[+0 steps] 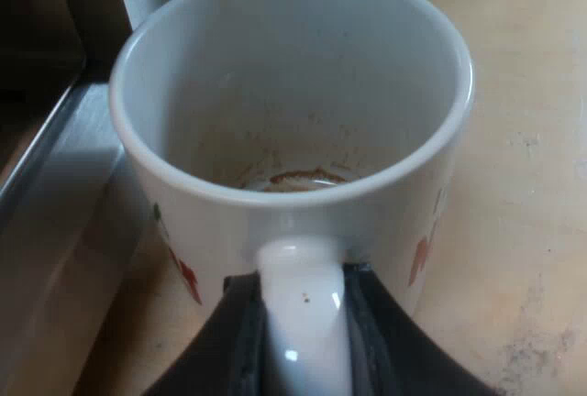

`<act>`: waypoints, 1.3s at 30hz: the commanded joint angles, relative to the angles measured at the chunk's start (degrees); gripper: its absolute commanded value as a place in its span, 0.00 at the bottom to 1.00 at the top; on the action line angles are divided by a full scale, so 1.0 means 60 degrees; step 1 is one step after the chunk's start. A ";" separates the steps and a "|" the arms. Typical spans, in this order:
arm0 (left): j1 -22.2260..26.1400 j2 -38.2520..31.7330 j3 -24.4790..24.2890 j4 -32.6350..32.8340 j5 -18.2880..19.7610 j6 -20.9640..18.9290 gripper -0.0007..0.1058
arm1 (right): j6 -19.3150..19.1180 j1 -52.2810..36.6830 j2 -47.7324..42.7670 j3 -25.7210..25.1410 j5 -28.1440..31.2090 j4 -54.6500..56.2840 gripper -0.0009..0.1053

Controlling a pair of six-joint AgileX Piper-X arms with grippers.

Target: Place mug into machine

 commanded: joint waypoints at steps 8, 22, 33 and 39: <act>-0.0048 -0.0028 -0.0059 -0.0175 0.0052 -0.0087 0.60 | -0.0110 -0.0010 -0.0236 -0.0084 -0.0021 0.0223 0.01; -0.0048 -0.0028 -0.0059 -0.0175 0.0052 -0.0087 0.60 | -0.0110 -0.0010 -0.2369 0.0412 -0.0132 0.1538 0.01; -0.0048 -0.0028 -0.0059 -0.0175 0.0052 -0.0087 0.60 | -0.0190 0.0137 -0.5017 0.0750 -0.0300 0.3154 0.01; -0.0048 -0.0028 -0.0059 -0.0157 0.0052 -0.0087 0.60 | -0.0190 0.0498 -0.6396 0.0750 -0.0518 0.4441 0.01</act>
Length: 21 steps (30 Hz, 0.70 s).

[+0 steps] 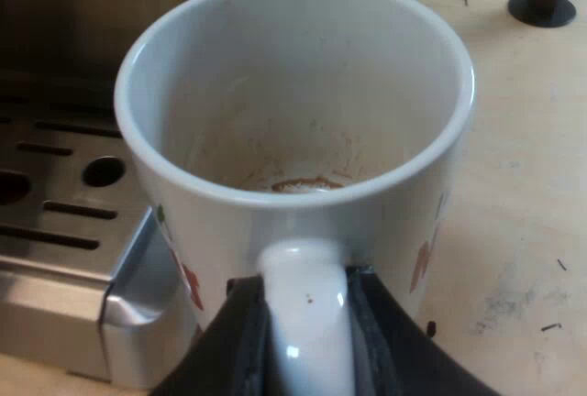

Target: Place mug into machine

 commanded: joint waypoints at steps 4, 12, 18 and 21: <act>-0.0048 -0.0028 -0.0059 -0.0104 0.0052 -0.0087 0.60 | -0.0121 0.0611 -0.1142 -0.0136 -0.0219 0.0679 0.01; -0.0048 -0.0028 -0.0032 0.0260 0.0032 -0.0087 0.60 | -0.0121 0.2113 -0.1939 -0.0784 -0.0148 0.2422 0.01; -0.0048 -0.0028 -0.0032 0.0260 -0.0033 -0.0087 0.60 | 0.0037 0.3461 -0.1913 -0.1033 0.0444 0.2520 0.01; -0.0048 -0.0028 -0.0032 0.0260 -0.0033 -0.0087 0.60 | 0.0097 0.4086 -0.1913 -0.1033 0.0752 0.2520 0.01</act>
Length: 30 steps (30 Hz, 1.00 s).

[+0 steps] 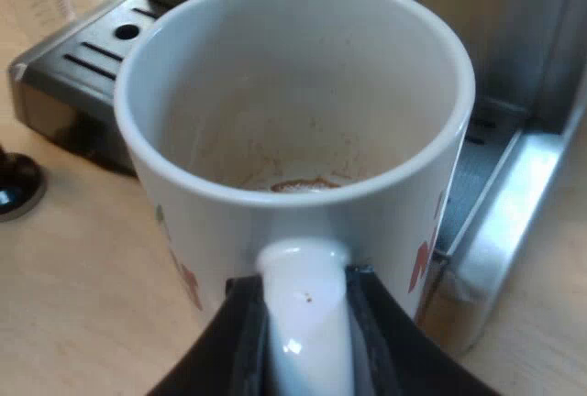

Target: Place mug into machine

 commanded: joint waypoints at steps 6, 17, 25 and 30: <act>-0.0048 -0.0028 -0.0032 -0.0052 -0.0033 -0.0087 0.60 | -0.0023 0.1745 0.0103 -0.0211 0.1423 -0.0476 0.01; -0.0048 -0.0028 -0.0032 -0.0052 -0.0033 -0.0087 0.60 | 0.0808 0.2607 0.2513 -0.0211 0.2004 -0.3055 0.01; -0.0048 -0.0028 -0.0032 -0.0052 -0.0033 -0.0087 0.60 | 0.0916 0.3100 0.4210 -0.0386 0.2744 -0.4803 0.01; -0.0048 -0.0028 -0.0032 -0.0052 -0.0033 -0.0087 0.60 | 0.0916 0.3154 0.5238 -0.1036 0.3174 -0.5244 0.01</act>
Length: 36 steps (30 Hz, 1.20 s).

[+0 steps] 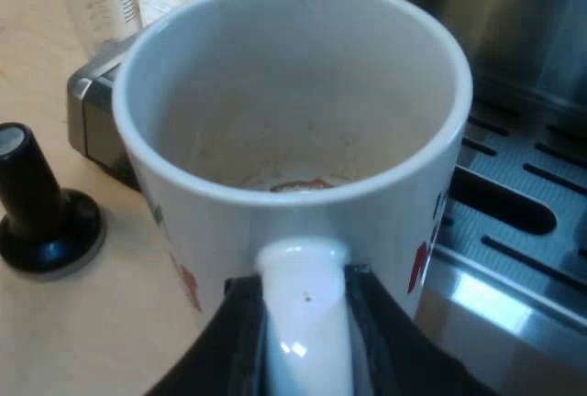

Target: Place mug into machine

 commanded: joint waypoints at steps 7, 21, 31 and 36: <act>-0.0048 -0.0028 -0.0032 -0.0052 -0.0033 -0.0087 0.60 | 0.0022 0.0020 0.1121 -0.1077 0.0295 -0.0841 0.01; -0.0048 -0.0028 -0.0032 -0.0052 -0.0033 -0.0087 0.60 | 0.0234 0.0020 0.2673 -0.1835 0.0896 -0.1835 0.01; -0.0048 -0.0028 -0.0032 -0.0052 -0.0016 -0.0087 0.60 | 0.0234 0.0020 0.3442 -0.2527 0.0933 -0.1860 0.01; -0.0048 -0.0028 -0.0032 -0.0052 -0.0016 -0.0087 0.60 | 0.0234 0.0020 0.3818 -0.2751 0.1288 -0.2197 0.01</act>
